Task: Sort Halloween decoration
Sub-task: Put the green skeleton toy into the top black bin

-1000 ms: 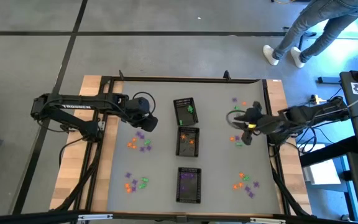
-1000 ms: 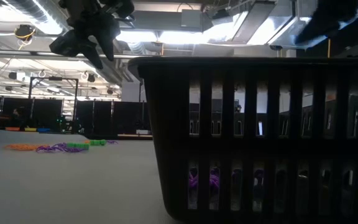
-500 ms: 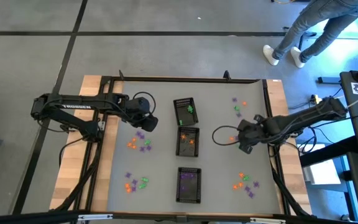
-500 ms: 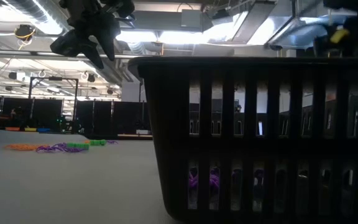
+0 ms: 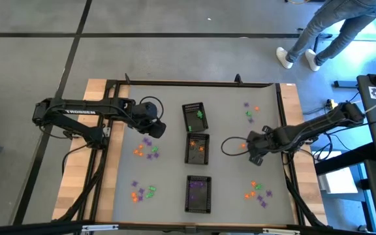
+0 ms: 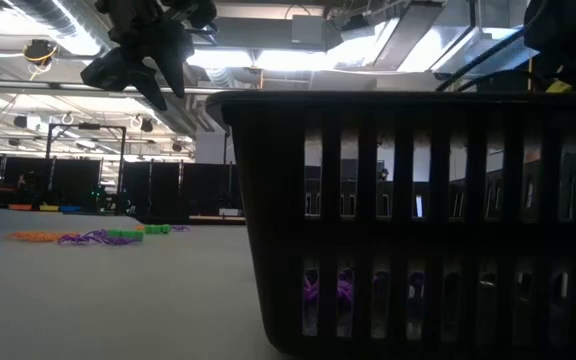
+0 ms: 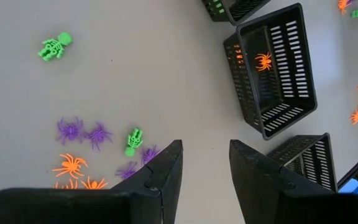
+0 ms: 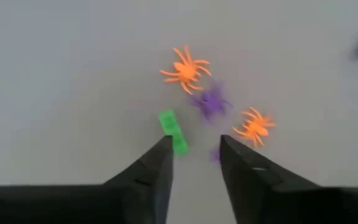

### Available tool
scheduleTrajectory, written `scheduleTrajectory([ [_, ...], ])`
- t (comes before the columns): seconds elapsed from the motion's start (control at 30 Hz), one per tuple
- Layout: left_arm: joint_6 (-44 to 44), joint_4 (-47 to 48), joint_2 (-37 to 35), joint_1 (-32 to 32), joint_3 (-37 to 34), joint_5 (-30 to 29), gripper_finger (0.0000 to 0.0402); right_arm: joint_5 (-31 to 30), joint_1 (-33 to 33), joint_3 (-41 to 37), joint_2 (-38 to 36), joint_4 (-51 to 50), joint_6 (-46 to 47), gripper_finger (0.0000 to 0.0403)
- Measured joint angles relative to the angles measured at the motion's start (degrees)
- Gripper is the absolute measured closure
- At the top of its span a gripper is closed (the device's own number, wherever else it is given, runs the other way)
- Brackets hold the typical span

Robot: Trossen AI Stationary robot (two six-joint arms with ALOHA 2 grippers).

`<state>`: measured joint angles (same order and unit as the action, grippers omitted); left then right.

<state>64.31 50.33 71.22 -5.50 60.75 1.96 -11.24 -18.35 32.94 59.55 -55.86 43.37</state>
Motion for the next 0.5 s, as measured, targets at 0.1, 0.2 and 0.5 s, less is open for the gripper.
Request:
scheduleTrajectory([
  [0.1,0.0,0.0,0.0,0.0,0.0,0.0,0.0278,-0.1,0.0,-1.4,1.3,0.9,-0.2,0.0227],
  [0.2,0.0,0.0,0.0,0.0,0.0,0.0,0.0278,0.5,0.0,-3.0,2.5,1.2,-0.2,0.0200],
  [0.5,0.0,0.0,0.0,0.0,0.0,0.0,0.0278,0.1,0.0,-7.2,4.6,11.3,0.3,0.0209],
])
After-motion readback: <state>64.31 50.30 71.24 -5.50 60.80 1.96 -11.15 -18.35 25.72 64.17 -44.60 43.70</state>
